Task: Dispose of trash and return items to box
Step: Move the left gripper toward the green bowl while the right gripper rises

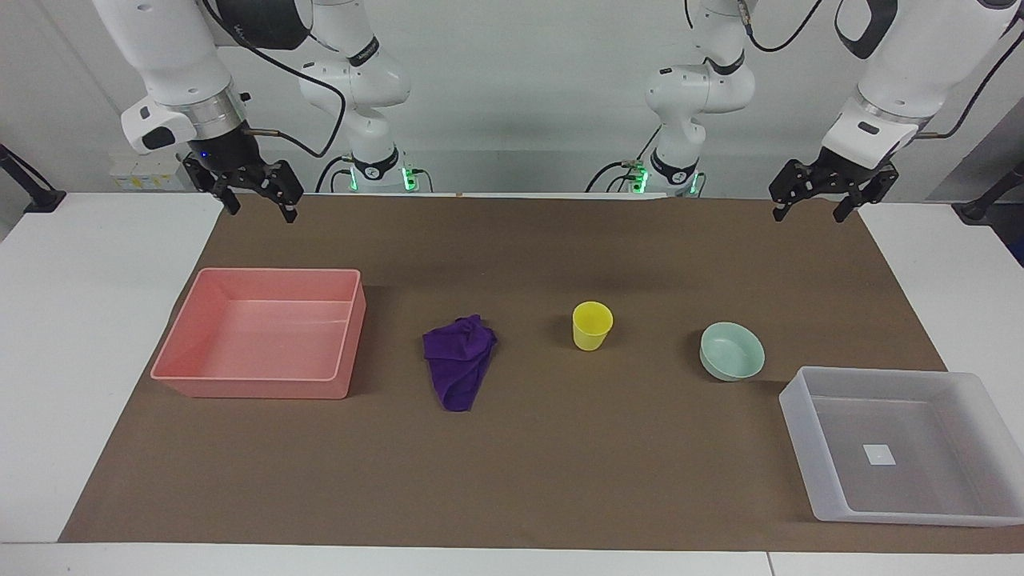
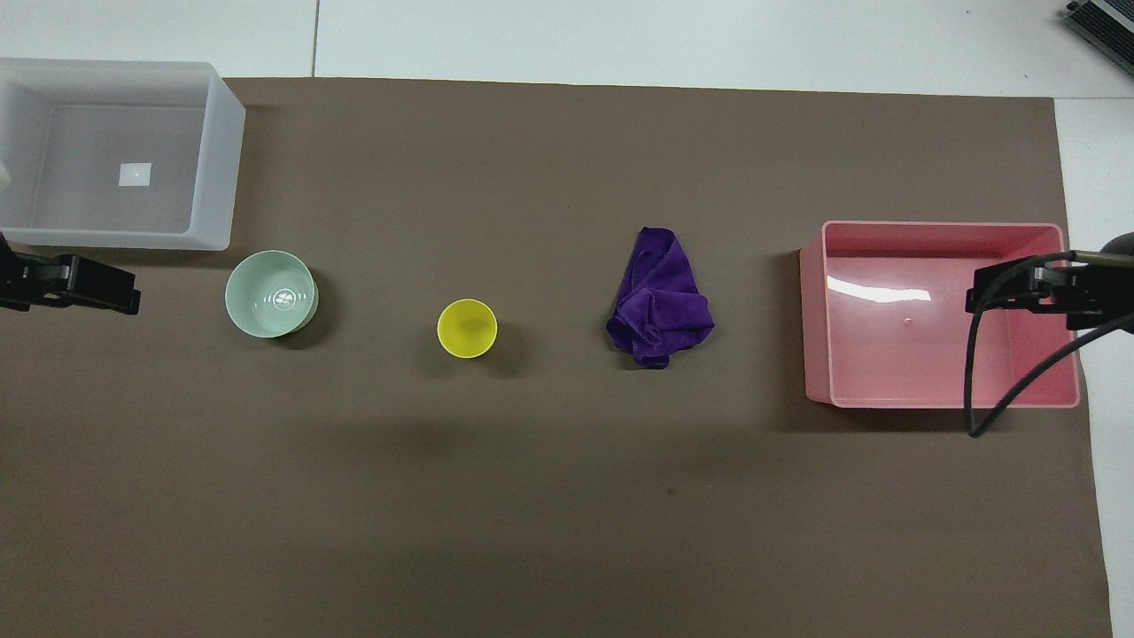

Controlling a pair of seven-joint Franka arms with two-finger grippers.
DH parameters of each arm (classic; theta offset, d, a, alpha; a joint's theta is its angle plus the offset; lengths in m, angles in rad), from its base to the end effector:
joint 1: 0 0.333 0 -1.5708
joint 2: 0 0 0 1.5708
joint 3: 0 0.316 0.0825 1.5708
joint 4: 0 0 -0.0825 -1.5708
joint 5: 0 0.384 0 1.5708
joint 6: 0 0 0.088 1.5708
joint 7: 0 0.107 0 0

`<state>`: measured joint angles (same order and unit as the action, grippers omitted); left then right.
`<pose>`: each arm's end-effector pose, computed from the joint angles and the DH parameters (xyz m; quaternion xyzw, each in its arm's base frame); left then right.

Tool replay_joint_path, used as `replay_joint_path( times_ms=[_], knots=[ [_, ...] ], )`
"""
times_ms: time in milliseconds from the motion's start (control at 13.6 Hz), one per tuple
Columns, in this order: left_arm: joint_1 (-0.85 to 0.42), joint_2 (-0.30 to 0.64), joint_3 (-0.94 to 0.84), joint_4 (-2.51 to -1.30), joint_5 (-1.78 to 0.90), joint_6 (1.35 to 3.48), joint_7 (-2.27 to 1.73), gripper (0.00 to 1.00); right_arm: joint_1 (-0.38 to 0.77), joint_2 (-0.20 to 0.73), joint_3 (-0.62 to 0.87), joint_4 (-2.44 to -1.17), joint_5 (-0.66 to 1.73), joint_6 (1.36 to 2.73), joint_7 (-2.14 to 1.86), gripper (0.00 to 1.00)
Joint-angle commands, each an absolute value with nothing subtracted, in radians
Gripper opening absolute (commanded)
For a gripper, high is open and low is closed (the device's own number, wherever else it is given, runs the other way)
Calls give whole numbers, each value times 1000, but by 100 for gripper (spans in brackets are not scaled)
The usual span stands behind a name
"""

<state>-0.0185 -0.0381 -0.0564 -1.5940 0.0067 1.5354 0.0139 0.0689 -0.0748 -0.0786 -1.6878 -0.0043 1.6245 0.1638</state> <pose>0.5374 -0.0402 0.6313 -0.9990 0.0443 0.0101 0.0047 0.5350 -0.0072 0.6144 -0.9962 0.0864 -0.0056 0.0012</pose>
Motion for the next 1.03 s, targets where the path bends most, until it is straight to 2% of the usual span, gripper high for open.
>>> replay_joint_path(
  times_ms=[0,514,734,954],
  knots=[
    [-17,-55,-55,-1614,-6,1557,0,100,54,-103,-80,-1724,2,1640,144,100],
    [-43,-58,-58,-1624,-5,1554,5,100,54,-103,-80,-1726,2,1663,146,100],
    [-35,-74,-58,-1680,5,1653,6,100,57,-103,-80,-1726,-3,1655,147,100],
    [-28,-68,-54,-1686,3,1689,9,100,66,-103,-78,-1724,-38,1661,146,100]
  ],
)
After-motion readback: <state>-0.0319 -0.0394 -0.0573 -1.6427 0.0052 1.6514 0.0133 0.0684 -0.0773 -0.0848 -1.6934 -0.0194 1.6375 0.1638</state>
